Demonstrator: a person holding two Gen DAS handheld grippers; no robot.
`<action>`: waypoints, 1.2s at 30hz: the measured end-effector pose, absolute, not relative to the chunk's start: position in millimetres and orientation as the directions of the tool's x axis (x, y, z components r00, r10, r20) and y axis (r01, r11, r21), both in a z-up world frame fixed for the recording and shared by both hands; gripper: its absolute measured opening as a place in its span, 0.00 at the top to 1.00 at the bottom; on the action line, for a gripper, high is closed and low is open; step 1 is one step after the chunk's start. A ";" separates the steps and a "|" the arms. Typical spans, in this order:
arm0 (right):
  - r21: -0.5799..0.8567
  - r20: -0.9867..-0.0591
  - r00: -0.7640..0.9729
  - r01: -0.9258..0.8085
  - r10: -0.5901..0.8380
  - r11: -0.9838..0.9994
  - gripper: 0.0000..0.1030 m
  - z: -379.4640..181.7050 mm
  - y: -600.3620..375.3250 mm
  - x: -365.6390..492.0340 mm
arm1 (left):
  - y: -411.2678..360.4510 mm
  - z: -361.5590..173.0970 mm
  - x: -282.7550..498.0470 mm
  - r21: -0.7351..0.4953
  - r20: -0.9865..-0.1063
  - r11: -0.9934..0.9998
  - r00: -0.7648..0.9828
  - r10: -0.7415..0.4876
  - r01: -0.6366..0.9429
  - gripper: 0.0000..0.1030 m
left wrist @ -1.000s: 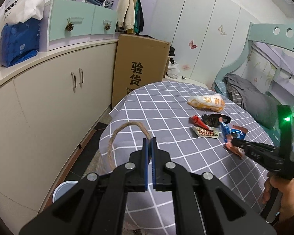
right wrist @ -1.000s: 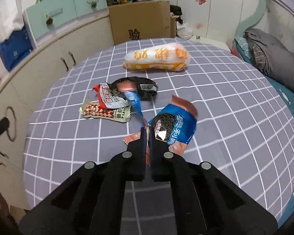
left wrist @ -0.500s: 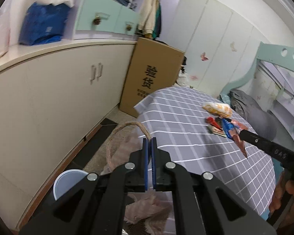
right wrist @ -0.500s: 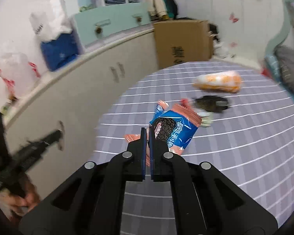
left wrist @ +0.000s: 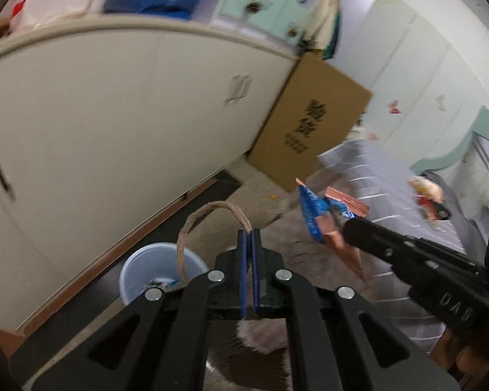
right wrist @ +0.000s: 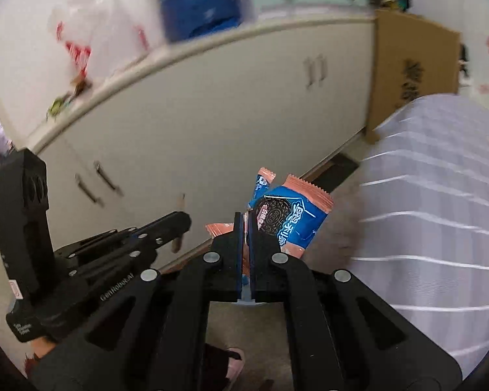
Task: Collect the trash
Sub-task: 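Carry the string loop and blue wrapper over the bin and open both grippers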
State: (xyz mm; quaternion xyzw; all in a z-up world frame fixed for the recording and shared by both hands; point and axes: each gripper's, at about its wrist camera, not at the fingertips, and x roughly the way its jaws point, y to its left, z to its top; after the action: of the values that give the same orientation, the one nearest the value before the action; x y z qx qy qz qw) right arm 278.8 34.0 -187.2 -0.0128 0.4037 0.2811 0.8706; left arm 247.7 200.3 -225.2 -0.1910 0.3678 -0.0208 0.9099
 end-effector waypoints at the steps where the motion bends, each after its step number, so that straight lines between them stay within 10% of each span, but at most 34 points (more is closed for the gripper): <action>1: 0.208 -0.727 0.491 -0.509 0.480 0.835 0.97 -202.0 48.0 284.4 | 207.0 -232.1 249.1 -0.355 -0.674 0.927 0.721 -0.164 -0.121 0.97; 14: 0.346 -0.853 0.215 -0.448 0.475 0.825 0.96 -387.0 119.4 345.3 | 275.0 -376.0 286.6 -0.354 -0.853 0.872 0.499 -0.153 -0.337 0.97; 17: 0.356 -0.864 0.187 -0.431 0.468 0.829 0.79 -407.6 125.3 352.2 | 278.1 -396.8 294.5 -0.351 -0.870 0.869 0.466 -0.165 -0.349 0.97; 19: 0.358 -0.866 0.184 -0.419 0.464 0.835 0.60 -414.6 124.9 356.0 | 278.4 -407.4 300.3 -0.353 -0.878 0.865 0.446 -0.174 -0.356 0.97; 36: 0.144 -0.908 0.312 -0.396 0.280 0.907 0.50 -419.1 98.2 357.6 | 260.3 -436.6 331.7 -0.331 -0.910 0.882 0.360 -0.205 -0.335 0.96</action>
State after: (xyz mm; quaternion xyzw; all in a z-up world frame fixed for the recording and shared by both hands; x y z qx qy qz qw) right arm 357.6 98.2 -419.1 -0.0529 0.5480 0.2093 0.8081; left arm 331.7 260.3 -436.6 -0.2392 0.5644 0.0413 0.7890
